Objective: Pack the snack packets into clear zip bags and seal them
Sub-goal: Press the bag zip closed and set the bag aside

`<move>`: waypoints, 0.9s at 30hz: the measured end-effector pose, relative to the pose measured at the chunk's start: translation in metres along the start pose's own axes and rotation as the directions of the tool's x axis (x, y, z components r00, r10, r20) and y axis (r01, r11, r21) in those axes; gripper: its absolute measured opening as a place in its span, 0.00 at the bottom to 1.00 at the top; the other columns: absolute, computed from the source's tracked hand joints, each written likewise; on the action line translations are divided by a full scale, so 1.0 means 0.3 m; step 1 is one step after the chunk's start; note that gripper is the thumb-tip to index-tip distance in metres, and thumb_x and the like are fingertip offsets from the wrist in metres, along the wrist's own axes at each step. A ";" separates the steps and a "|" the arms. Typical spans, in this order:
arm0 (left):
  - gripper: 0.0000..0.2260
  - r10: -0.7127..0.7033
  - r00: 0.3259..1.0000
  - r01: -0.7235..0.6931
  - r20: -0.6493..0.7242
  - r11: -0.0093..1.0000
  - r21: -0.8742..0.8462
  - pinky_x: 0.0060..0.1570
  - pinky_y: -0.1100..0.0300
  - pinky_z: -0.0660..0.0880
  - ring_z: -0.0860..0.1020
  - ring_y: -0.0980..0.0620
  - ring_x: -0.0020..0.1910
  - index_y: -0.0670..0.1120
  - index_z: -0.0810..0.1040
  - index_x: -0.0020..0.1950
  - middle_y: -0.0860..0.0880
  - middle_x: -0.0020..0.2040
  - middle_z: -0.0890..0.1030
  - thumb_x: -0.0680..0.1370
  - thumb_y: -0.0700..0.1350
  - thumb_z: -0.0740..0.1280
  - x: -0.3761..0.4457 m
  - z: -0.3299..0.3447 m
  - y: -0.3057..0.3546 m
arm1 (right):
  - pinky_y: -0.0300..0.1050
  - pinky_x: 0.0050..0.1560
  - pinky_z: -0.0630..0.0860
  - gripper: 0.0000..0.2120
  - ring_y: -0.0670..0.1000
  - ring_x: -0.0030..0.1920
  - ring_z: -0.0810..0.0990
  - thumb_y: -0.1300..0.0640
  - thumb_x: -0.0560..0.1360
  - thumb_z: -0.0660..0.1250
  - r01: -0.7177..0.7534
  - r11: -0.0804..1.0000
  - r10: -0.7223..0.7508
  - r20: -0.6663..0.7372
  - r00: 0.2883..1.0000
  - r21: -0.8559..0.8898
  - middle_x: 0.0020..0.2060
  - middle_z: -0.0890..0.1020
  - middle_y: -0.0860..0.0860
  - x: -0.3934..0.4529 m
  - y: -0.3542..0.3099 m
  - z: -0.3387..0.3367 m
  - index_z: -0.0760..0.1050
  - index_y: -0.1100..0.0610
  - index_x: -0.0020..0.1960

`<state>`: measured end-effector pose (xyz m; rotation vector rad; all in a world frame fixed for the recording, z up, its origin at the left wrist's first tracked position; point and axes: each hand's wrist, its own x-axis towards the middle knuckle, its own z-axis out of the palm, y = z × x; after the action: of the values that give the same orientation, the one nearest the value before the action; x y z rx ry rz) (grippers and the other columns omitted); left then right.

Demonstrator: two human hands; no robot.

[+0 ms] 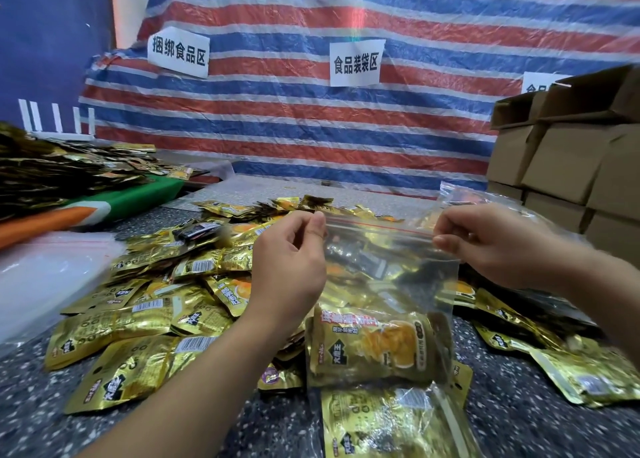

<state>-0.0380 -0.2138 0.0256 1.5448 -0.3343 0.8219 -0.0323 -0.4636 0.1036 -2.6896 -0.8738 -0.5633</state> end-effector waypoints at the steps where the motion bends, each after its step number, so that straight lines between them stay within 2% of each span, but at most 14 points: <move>1: 0.12 0.002 1.000 -0.002 0.000 1.000 0.000 0.30 0.40 0.74 0.76 0.38 0.33 0.46 0.80 0.42 0.41 0.35 0.79 0.82 0.47 0.63 0.001 -0.001 -0.001 | 0.36 0.35 0.70 0.10 0.43 0.33 0.73 0.54 0.77 0.67 0.013 1.000 -0.013 -0.003 1.000 -0.002 0.30 0.76 0.45 -0.002 0.001 -0.001 0.74 0.45 0.38; 3: 0.12 0.006 1.000 -0.006 0.003 1.000 0.009 0.29 0.44 0.71 0.72 0.44 0.29 0.47 0.80 0.41 0.42 0.33 0.78 0.82 0.47 0.63 0.002 -0.003 -0.002 | 0.37 0.34 0.70 0.08 0.45 0.34 0.74 0.51 0.77 0.66 0.031 0.999 -0.031 -0.006 0.999 -0.005 0.31 0.77 0.45 -0.006 0.002 -0.004 0.74 0.45 0.39; 6: 0.13 -0.003 1.000 0.003 0.012 1.000 0.016 0.26 0.47 0.67 0.70 0.52 0.28 0.49 0.79 0.40 0.48 0.29 0.75 0.82 0.47 0.63 0.001 -0.003 -0.001 | 0.36 0.32 0.68 0.08 0.44 0.33 0.73 0.45 0.74 0.62 0.046 0.999 -0.046 -0.005 0.999 0.020 0.34 0.77 0.39 -0.012 -0.001 -0.008 0.73 0.45 0.38; 8: 0.13 -0.010 1.000 0.010 0.018 1.000 0.009 0.25 0.47 0.66 0.70 0.52 0.28 0.49 0.78 0.39 0.51 0.28 0.74 0.82 0.47 0.62 0.000 -0.003 0.002 | 0.35 0.33 0.68 0.08 0.44 0.33 0.72 0.45 0.74 0.62 0.054 0.998 -0.054 -0.015 0.998 0.037 0.35 0.77 0.38 -0.015 0.000 -0.008 0.73 0.45 0.38; 10: 0.14 -0.014 1.000 0.014 0.021 1.000 0.003 0.26 0.46 0.65 0.69 0.51 0.28 0.49 0.78 0.38 0.50 0.29 0.73 0.82 0.48 0.62 -0.001 -0.003 0.003 | 0.34 0.34 0.69 0.08 0.42 0.34 0.73 0.49 0.77 0.64 0.051 0.997 -0.051 -0.017 0.999 0.049 0.35 0.77 0.37 -0.020 0.002 -0.004 0.72 0.45 0.38; 12: 0.14 -0.020 0.999 0.020 0.025 1.000 0.001 0.27 0.47 0.65 0.69 0.51 0.29 0.48 0.77 0.38 0.49 0.29 0.73 0.83 0.48 0.62 -0.001 -0.002 0.001 | 0.34 0.33 0.68 0.08 0.43 0.32 0.72 0.48 0.76 0.63 0.036 0.995 -0.036 -0.006 0.999 0.090 0.32 0.76 0.38 -0.025 -0.002 -0.004 0.73 0.46 0.38; 16: 0.14 -0.068 0.993 0.074 0.099 0.995 -0.063 0.28 0.60 0.65 0.68 0.53 0.29 0.46 0.77 0.40 0.46 0.31 0.73 0.83 0.47 0.60 0.000 0.008 -0.007 | 0.36 0.33 0.68 0.08 0.43 0.33 0.73 0.46 0.73 0.63 0.019 0.988 -0.023 0.022 0.999 0.153 0.33 0.77 0.42 -0.030 -0.013 -0.019 0.75 0.48 0.39; 19: 0.14 -0.129 0.980 0.147 0.149 0.982 -0.117 0.29 0.68 0.68 0.70 0.57 0.28 0.43 0.77 0.43 0.47 0.33 0.75 0.84 0.46 0.59 0.003 0.016 -0.011 | 0.38 0.33 0.68 0.07 0.45 0.33 0.73 0.51 0.76 0.66 0.026 0.987 -0.026 0.000 1.000 0.155 0.34 0.78 0.45 -0.027 -0.010 -0.022 0.75 0.46 0.38; 21: 0.15 -0.204 0.957 0.243 0.205 0.952 -0.187 0.29 0.68 0.70 0.73 0.58 0.29 0.43 0.78 0.44 0.49 0.34 0.78 0.84 0.48 0.57 0.002 0.024 -0.009 | 0.39 0.33 0.68 0.12 0.45 0.32 0.72 0.58 0.77 0.67 0.028 0.989 -0.024 -0.028 0.999 0.147 0.31 0.77 0.47 -0.023 0.000 -0.011 0.75 0.46 0.37; 23: 0.17 -0.259 0.928 0.325 0.267 0.913 -0.245 0.29 0.67 0.71 0.76 0.57 0.30 0.43 0.78 0.46 0.50 0.34 0.80 0.83 0.52 0.56 -0.002 0.030 -0.004 | 0.44 0.34 0.69 0.14 0.45 0.32 0.71 0.60 0.78 0.67 0.009 0.990 -0.003 -0.038 0.999 0.143 0.29 0.75 0.47 -0.021 0.008 -0.003 0.74 0.47 0.37; 25: 0.21 -0.260 0.916 0.343 0.307 0.902 -0.261 0.30 0.66 0.72 0.77 0.56 0.31 0.43 0.78 0.47 0.51 0.35 0.82 0.78 0.58 0.56 -0.007 0.031 0.001 | 0.47 0.35 0.69 0.13 0.45 0.31 0.71 0.59 0.78 0.67 -0.008 0.990 0.013 -0.035 0.999 0.143 0.29 0.75 0.46 -0.021 0.017 0.000 0.74 0.47 0.37; 27: 0.22 -0.245 0.918 0.328 0.312 0.911 -0.249 0.31 0.65 0.72 0.77 0.54 0.32 0.45 0.80 0.46 0.51 0.37 0.83 0.75 0.61 0.57 -0.007 0.030 0.002 | 0.45 0.34 0.69 0.10 0.45 0.31 0.71 0.55 0.77 0.67 -0.009 0.986 0.015 -0.033 0.999 0.169 0.30 0.76 0.44 -0.023 0.022 -0.001 0.75 0.47 0.37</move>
<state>-0.0372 -0.2229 0.0249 1.3793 -0.3992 0.3039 -0.0335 -0.4722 0.1002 -2.5244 -0.8549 -0.5065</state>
